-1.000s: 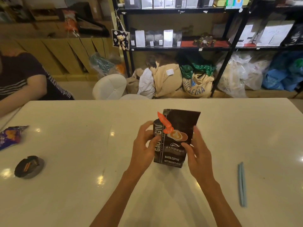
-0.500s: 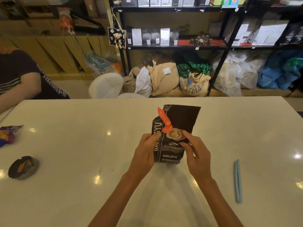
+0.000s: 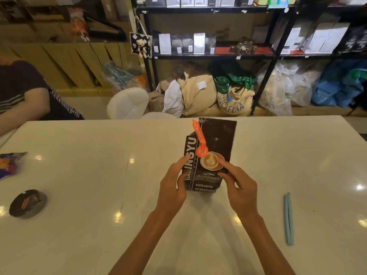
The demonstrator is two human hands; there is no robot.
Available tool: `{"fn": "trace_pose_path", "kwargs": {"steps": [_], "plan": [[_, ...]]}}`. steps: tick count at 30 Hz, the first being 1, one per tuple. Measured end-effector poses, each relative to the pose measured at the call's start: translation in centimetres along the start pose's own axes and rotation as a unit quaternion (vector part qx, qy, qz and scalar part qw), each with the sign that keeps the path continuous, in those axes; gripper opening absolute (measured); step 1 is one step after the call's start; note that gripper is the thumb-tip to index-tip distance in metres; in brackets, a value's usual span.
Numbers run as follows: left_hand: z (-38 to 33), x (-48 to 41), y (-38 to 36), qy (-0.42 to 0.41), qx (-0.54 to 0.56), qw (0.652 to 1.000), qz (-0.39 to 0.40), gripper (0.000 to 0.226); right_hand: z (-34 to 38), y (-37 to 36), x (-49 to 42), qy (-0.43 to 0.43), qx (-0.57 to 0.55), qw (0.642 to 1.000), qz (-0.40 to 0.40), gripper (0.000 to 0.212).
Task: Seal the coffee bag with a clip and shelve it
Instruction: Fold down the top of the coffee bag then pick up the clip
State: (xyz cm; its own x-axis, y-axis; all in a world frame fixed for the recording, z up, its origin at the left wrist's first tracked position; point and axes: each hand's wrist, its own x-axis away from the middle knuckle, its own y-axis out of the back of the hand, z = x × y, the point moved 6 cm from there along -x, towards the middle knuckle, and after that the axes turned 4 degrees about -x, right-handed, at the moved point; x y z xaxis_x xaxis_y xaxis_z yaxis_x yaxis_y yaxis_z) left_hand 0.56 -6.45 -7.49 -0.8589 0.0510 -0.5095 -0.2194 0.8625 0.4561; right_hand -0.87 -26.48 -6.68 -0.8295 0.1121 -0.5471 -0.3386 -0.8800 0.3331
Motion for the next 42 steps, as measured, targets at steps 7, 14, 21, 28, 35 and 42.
{"fn": "trace_pose_path", "kwargs": {"steps": [7,14,21,28,35,42], "plan": [[1.1,-1.0,0.1,0.005,-0.048,0.999,-0.004,0.027,-1.5,-1.0,0.2,-0.027,0.006,0.999,0.036,0.031],[3.4,-4.7,-3.5,0.191,0.174,0.963,0.077,0.007,-4.5,-3.9,-4.2,-0.206,-0.111,0.972,-0.015,0.013],[5.4,-2.4,-5.2,0.283,0.178,0.938,-0.086,0.009,-6.3,-8.1,-1.0,-0.312,-0.149,0.938,-0.017,0.044],[4.9,0.1,-5.6,0.276,0.178,0.941,-0.078,0.010,-6.1,-7.3,-0.1,-0.267,-0.048,0.957,-0.104,0.032],[5.8,0.9,-5.6,0.276,0.101,0.951,-0.094,0.019,-6.3,-3.1,0.7,-0.306,0.047,0.951,-0.023,0.035],[5.7,0.4,-6.2,0.240,0.097,0.964,-0.066,0.014,-7.8,13.2,9.9,-0.365,0.453,0.809,-0.083,0.037]]}}
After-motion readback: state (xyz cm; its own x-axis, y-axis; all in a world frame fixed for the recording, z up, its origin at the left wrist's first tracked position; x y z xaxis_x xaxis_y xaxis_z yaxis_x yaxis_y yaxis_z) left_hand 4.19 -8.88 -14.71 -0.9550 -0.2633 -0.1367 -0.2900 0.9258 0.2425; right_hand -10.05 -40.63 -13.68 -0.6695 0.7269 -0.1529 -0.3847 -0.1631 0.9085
